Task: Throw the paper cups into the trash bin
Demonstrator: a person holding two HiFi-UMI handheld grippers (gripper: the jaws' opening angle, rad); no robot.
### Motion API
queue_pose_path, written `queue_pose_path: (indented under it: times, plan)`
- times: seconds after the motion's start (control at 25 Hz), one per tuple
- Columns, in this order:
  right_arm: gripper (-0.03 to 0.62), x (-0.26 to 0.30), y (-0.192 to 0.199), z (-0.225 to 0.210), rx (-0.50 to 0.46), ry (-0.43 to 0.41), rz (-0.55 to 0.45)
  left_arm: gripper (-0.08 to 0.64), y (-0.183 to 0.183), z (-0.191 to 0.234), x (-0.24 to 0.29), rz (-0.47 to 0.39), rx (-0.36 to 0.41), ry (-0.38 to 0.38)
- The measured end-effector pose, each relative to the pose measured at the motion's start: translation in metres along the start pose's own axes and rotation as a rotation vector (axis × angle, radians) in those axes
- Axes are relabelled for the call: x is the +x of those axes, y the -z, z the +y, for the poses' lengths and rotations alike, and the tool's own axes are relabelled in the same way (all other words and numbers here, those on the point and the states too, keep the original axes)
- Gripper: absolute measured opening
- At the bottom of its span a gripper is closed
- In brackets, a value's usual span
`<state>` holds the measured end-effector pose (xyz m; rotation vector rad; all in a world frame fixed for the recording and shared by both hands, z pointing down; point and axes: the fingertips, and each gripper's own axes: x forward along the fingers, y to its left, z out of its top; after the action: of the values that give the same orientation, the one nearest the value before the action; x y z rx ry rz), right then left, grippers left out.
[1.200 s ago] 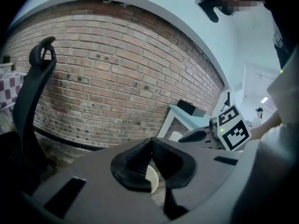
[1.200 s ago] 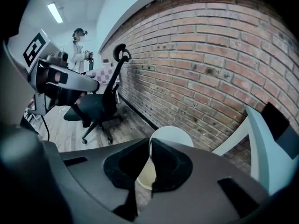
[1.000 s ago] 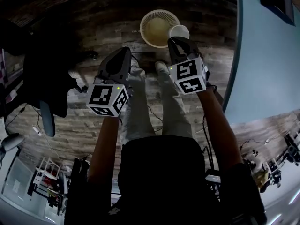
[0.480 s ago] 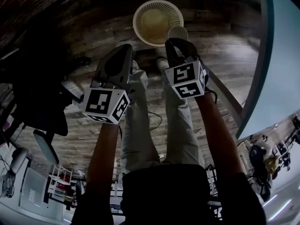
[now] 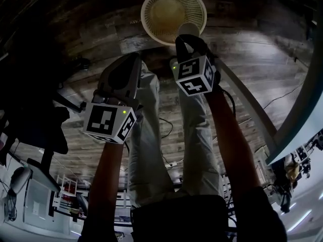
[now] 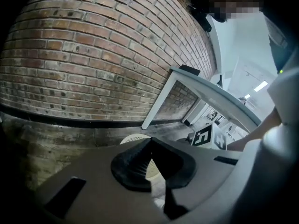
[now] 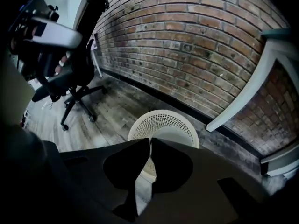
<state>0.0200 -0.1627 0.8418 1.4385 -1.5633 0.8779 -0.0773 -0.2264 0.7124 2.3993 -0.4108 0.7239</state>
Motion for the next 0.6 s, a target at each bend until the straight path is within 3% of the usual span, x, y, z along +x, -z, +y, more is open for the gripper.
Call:
queue_pose_path:
  times: [0.6]
  plan:
    - [0.020,0.080,0.073,0.007,-0.067,-0.011,0.180,0.009,0.006,0.022,0.004,0.031,0.016,0.005]
